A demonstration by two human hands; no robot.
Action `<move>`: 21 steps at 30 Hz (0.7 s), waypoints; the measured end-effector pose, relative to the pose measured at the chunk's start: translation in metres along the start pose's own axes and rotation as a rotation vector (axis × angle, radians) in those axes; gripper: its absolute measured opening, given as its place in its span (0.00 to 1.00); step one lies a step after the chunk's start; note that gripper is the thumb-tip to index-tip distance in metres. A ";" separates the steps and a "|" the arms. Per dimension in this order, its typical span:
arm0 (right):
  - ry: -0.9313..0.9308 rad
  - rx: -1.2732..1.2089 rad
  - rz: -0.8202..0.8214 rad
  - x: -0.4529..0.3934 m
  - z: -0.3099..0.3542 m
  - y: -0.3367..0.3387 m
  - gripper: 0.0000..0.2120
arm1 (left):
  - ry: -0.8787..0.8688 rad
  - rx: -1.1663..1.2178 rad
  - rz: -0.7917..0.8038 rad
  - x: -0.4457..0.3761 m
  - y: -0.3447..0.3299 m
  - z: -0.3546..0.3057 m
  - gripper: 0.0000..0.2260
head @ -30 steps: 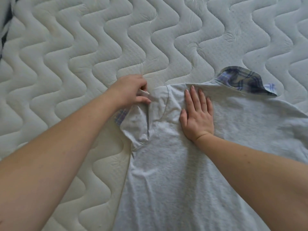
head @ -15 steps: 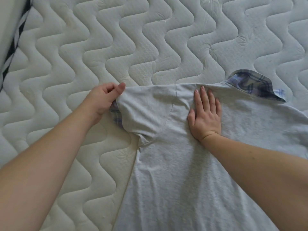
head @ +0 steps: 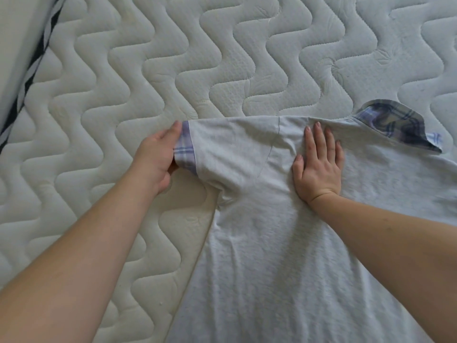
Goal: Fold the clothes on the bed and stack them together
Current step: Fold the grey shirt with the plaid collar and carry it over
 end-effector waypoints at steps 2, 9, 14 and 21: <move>0.001 0.005 -0.001 0.000 0.000 0.000 0.31 | 0.023 -0.064 0.113 0.009 -0.004 0.011 0.23; -0.002 0.008 -0.002 0.000 0.001 0.000 0.31 | -0.292 -0.695 0.318 0.032 0.003 0.031 0.18; 0.001 0.016 -0.013 0.000 0.000 0.000 0.31 | -0.280 -0.323 0.240 0.040 0.000 0.026 0.08; 0.007 0.019 -0.027 -0.001 -0.001 -0.001 0.31 | -0.172 -0.852 -0.192 0.039 0.018 0.043 0.11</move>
Point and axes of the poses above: each hand's wrist, its own x-axis away from the middle knuckle, its own y-axis out of the back of the hand, z = x × y, the point moved 5 cm from there along -x, towards the middle knuckle, and after that the axes turned 9 degrees about -x, right-handed, at the moved point
